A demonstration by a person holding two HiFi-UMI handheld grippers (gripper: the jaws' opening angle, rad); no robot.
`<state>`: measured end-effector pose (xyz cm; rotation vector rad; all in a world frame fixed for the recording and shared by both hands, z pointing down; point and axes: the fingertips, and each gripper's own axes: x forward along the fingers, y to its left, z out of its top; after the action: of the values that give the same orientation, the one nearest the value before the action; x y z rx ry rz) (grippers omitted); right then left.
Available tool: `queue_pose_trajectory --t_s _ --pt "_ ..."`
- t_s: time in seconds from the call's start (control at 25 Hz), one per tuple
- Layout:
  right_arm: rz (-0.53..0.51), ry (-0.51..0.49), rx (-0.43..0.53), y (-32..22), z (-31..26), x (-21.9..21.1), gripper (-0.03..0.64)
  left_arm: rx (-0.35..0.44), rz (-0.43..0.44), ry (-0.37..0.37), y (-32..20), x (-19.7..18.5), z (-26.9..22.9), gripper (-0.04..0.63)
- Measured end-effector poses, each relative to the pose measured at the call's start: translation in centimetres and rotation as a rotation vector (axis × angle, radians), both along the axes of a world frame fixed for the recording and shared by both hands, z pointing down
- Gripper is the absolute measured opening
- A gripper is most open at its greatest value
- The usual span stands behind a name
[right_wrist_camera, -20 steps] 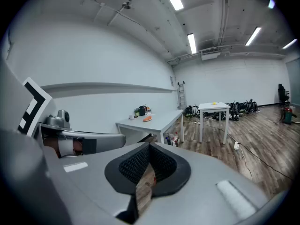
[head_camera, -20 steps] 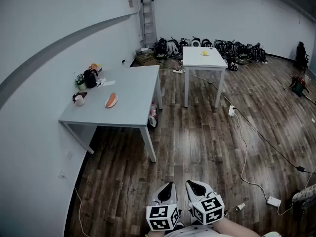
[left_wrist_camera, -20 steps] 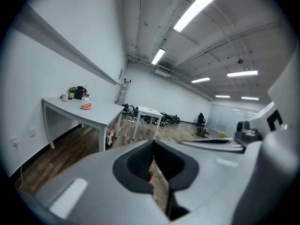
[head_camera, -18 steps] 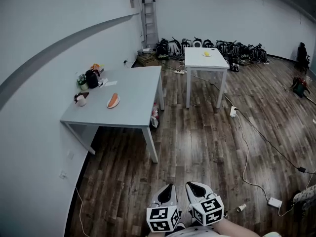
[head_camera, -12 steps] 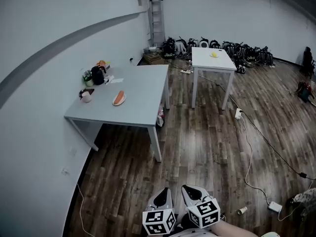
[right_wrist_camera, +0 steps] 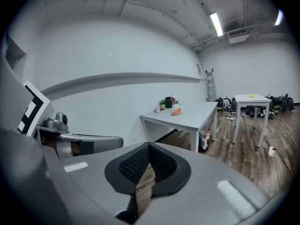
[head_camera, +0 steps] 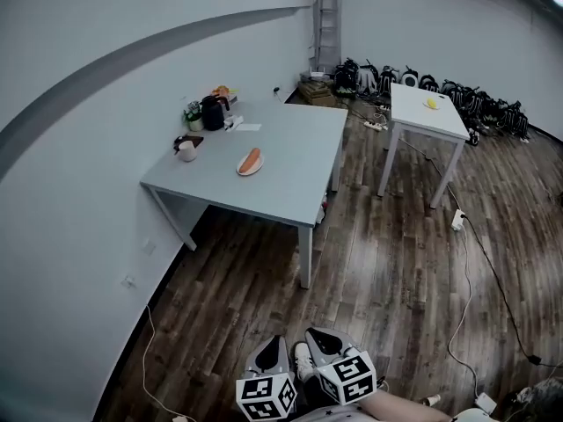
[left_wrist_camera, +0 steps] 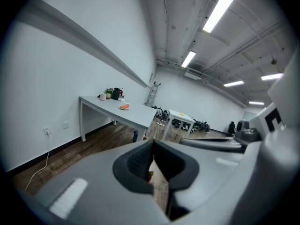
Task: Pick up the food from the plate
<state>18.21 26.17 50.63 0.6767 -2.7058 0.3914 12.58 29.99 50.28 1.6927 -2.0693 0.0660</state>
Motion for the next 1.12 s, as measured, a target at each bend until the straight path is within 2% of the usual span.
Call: queue_pose_trajectory --t_s 0.12,0.36,0.56,0.8,1.12 --pt "-0.048 -0.008 0.005 -2.7 -0.1 -4.5 -0.002 0.001 -0.048 -0.004 -2.2 -4.1 -0.1 0.008" --pt "-0.127 -0.012 0.037 -10.6 -2.4 -13.4 -0.002 0.037 -0.114 0.035 -8.9 -12.4 -2.0 0.008" --pt "-0.158 -0.028 0.082 -17.6 -3.8 -18.2 -0.002 0.073 -0.153 0.031 -15.5 -17.4 -3.1 0.008" --pt "-0.135 -0.016 0.050 -23.8 -3.4 -21.0 -0.002 0.051 -0.125 0.036 -21.8 -20.7 -2.7 0.008" --pt "-0.063 0.007 0.033 -31.1 -2.0 -23.1 -0.002 0.015 -0.017 0.029 -30.5 -24.3 -1.1 0.008"
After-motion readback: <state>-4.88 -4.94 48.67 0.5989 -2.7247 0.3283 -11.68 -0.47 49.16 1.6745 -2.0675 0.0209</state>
